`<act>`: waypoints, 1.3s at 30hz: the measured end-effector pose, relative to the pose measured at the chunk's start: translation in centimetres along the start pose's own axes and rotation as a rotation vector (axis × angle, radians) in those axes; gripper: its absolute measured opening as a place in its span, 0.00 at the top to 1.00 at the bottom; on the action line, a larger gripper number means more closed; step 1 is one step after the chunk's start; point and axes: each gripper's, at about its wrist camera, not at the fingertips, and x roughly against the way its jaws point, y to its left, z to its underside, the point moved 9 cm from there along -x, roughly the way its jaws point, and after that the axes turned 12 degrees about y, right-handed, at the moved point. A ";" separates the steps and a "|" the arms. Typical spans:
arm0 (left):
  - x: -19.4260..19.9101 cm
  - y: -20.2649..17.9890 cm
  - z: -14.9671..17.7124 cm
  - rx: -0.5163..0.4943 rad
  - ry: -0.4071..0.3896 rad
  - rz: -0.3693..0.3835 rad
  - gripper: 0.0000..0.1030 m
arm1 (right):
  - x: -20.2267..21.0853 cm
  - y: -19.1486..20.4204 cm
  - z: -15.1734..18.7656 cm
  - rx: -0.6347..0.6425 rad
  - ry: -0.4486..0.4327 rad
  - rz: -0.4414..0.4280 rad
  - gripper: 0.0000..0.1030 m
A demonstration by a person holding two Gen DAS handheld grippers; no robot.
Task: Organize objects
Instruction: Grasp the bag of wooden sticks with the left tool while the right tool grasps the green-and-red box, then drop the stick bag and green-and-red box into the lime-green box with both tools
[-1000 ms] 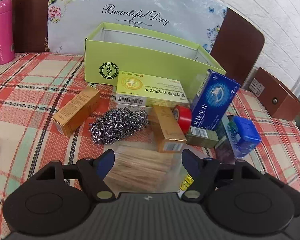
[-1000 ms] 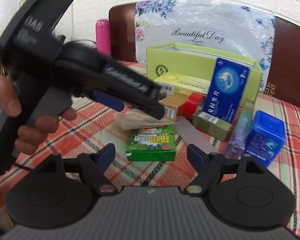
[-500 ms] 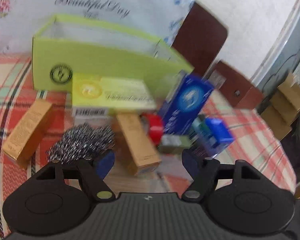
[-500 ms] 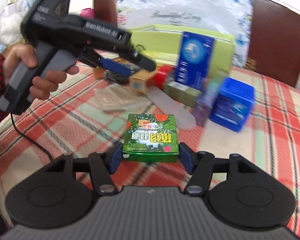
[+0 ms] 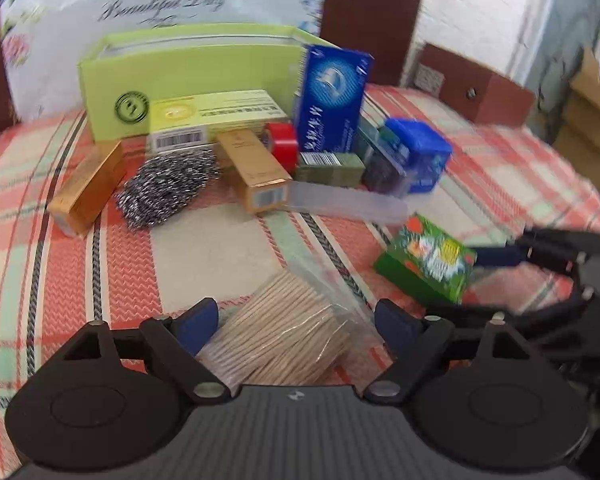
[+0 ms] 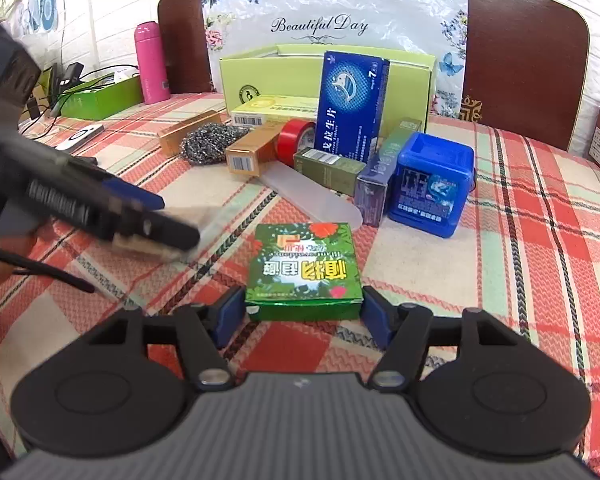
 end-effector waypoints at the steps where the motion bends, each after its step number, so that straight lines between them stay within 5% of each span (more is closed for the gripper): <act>1: -0.1 -0.1 0.1 -0.026 0.009 -0.019 0.14 | 0.2 0.0 0.0 0.000 -0.001 0.000 0.39; 9: 2.3 1.1 0.9 -0.017 -0.005 0.021 0.14 | 0.7 -0.2 0.0 0.009 -0.011 0.007 0.35; 13: 1.3 1.4 1.9 -0.023 0.049 0.008 0.17 | 0.3 0.4 -0.2 0.028 -0.012 -0.005 0.33; 16: 1.1 0.7 1.5 -0.089 0.011 -0.061 0.39 | 0.0 0.6 -0.4 0.031 -0.010 -0.003 0.33; 20: 0.3 1.8 -0.4 0.050 0.007 -0.105 0.60 | -0.4 0.5 -0.7 0.013 -0.004 0.000 0.33; 23: -0.3 2.2 -1.6 0.125 -0.005 -0.127 0.60 | -0.5 0.5 -1.2 0.007 -0.013 0.006 0.33; 27: -0.6 1.3 -1.9 0.105 -0.015 -0.111 0.32 | -0.7 0.6 -1.6 0.008 -0.016 0.008 0.32; 29: -0.8 0.9 -1.9 0.084 -0.021 -0.130 0.31 | -1.0 0.7 -1.6 0.020 -0.008 0.021 0.33; 30: -0.9 0.9 -1.9 0.078 -0.024 -0.134 0.36 | -1.3 0.7 -1.5 0.025 0.002 0.030 0.38; 31: -0.8 0.9 -1.9 0.077 -0.027 -0.132 0.55 | -1.5 0.7 -1.5 0.025 0.005 0.035 0.41; 33: -0.5 0.9 -2.2 0.094 -0.021 -0.100 0.72 | -1.5 0.8 -1.5 0.020 -0.002 0.034 0.42; 39: 2.1 0.8 -2.6 0.139 -0.061 -0.036 0.80 | 0.7 1.1 -2.4 0.027 -0.090 0.020 0.42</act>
